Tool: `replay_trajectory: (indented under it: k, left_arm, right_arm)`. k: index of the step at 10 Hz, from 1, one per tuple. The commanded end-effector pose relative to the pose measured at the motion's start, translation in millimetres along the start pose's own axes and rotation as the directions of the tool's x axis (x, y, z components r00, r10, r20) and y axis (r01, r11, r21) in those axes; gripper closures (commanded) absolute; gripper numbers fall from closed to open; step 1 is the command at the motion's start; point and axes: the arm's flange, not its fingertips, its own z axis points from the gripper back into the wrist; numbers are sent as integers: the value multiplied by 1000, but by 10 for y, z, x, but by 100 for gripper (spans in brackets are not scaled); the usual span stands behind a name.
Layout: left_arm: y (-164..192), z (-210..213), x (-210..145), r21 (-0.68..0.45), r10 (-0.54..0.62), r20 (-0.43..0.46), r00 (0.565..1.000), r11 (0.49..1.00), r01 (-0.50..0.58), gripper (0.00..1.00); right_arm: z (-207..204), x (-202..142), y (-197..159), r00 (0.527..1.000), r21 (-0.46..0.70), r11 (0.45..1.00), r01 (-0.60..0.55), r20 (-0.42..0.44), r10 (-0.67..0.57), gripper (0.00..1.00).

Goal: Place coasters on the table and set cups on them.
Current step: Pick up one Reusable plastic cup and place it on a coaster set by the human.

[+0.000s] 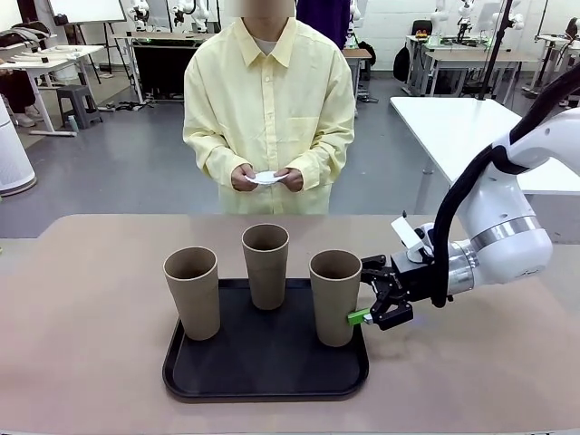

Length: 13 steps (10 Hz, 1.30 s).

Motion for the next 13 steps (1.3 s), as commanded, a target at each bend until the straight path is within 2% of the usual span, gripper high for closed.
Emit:
replay_trajectory:
  k: [1,5,9,13]
  left_arm:
    - [-4,10,-5,-8,-9,1,1000,1000,9,0]
    - [-4,10,-5,-8,-9,1,1000,1000,9,0]
    - [-4,10,-5,-8,-9,1,1000,1000,9,0]
    - [-4,10,-5,-8,-9,1,1000,1000,9,0]
  right_arm:
    - [-115,-17,-79,1000,-11,1000,2,6,-2,0]
    - [-201,-12,-93,1000,11,1000,21,-5,-21,0]
    - [-343,-89,-47,999,85,995,54,-11,-54,0]
    - [-444,-93,-65,999,92,995,39,-20,-37,0]
